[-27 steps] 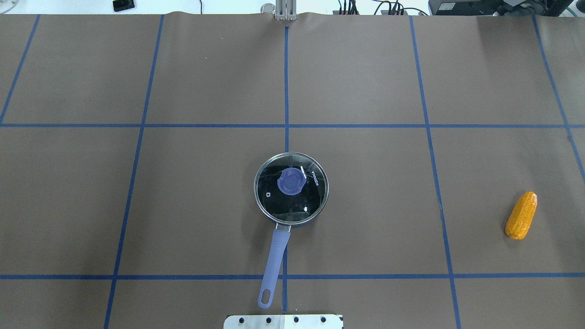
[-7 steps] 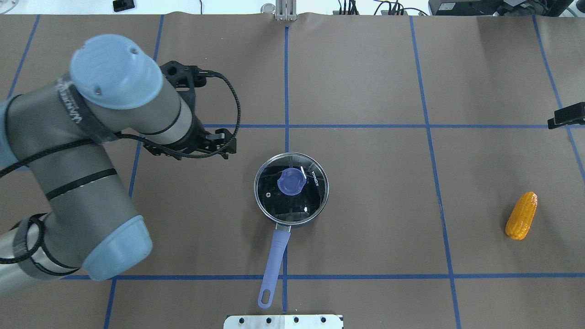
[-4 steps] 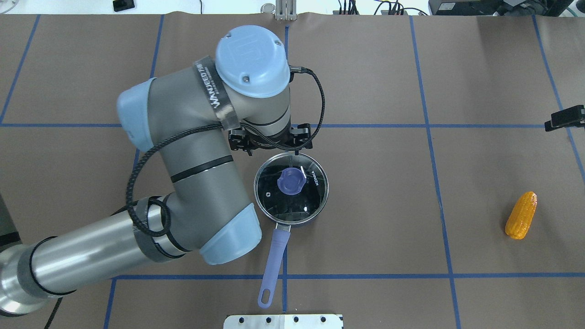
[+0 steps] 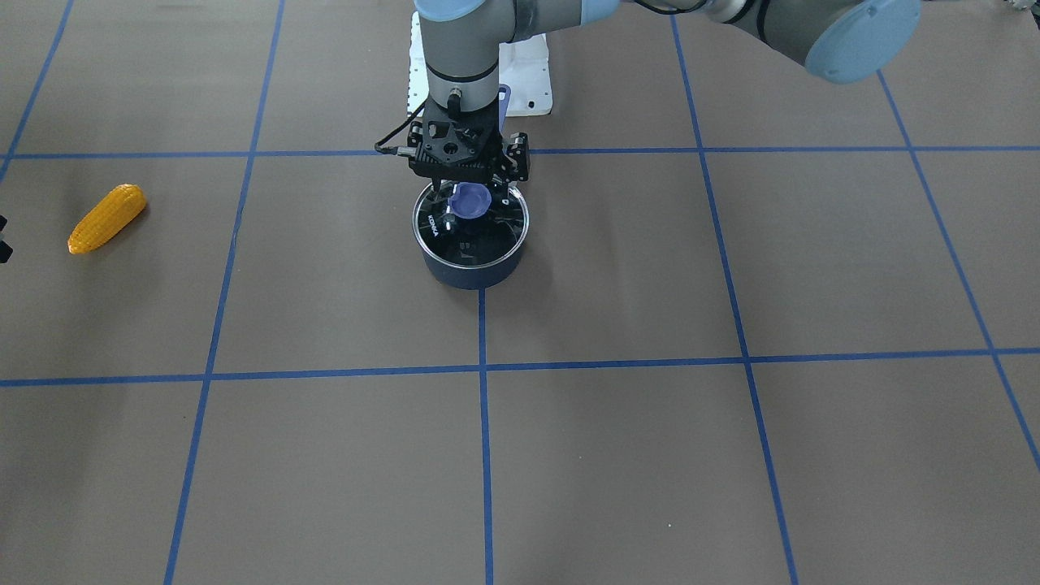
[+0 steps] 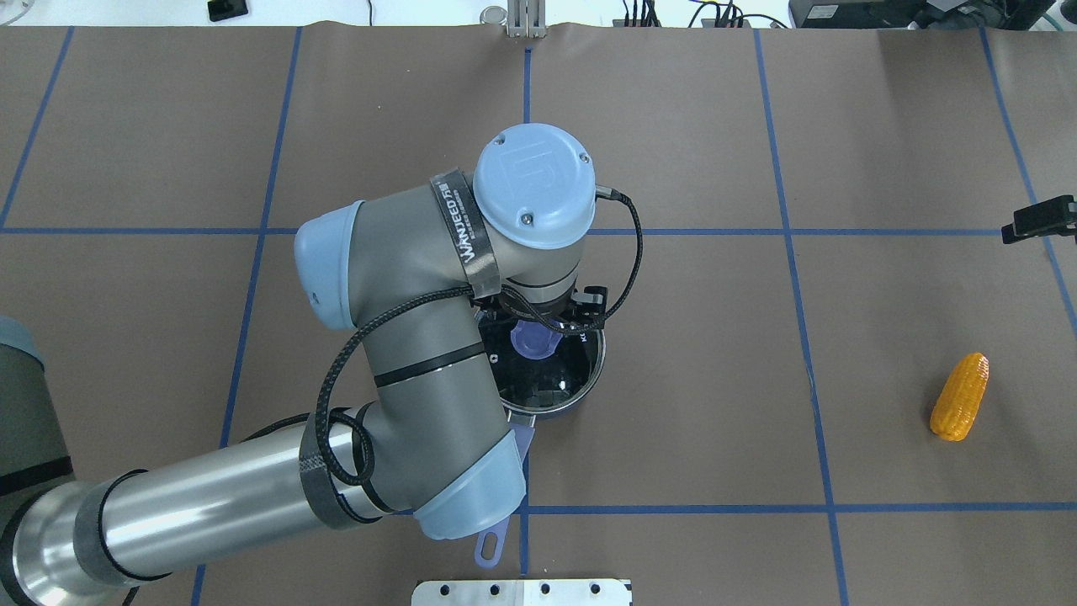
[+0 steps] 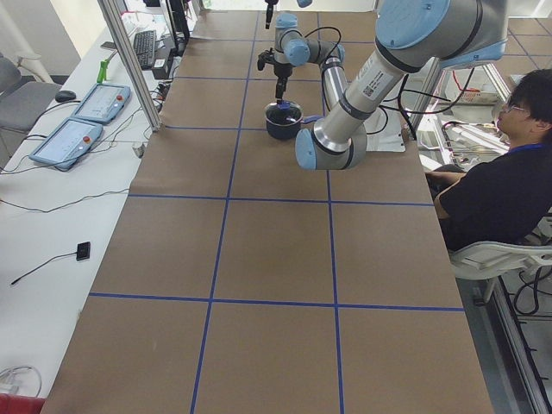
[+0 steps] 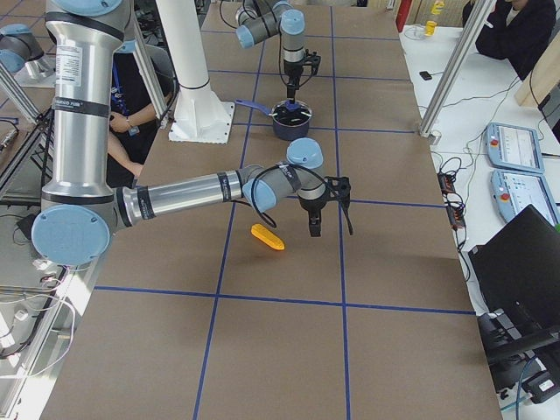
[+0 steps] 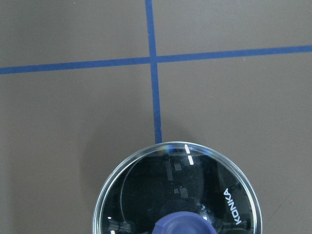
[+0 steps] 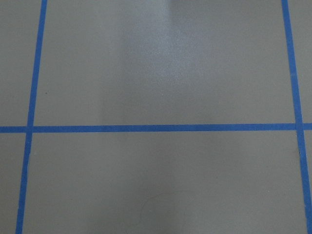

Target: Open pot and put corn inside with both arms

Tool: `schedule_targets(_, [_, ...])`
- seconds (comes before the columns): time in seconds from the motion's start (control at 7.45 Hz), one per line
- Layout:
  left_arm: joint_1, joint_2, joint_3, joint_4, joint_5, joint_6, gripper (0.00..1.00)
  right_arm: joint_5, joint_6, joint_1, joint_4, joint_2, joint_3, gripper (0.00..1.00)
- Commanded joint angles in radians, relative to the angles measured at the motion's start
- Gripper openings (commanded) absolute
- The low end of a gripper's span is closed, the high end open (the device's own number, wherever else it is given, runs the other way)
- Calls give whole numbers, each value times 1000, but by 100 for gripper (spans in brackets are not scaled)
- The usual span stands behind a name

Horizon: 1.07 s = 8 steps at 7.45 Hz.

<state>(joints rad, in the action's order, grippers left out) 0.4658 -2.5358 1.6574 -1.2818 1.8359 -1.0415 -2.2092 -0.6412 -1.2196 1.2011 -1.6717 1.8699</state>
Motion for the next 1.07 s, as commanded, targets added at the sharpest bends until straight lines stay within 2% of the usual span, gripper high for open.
schedule_targets(0.0, [-33, 15, -2, -23, -1, 34, 97, 0, 0, 0, 0, 0, -2, 100])
schedule_targets(0.27, [-36, 57, -10, -95, 0, 83, 97, 2, 0, 0, 0, 0, -2, 100])
schedule_targets(0.94, [-36, 49, -44, -160, 3, 69, 94, 2, 0, 2, 0, 0, -2, 100])
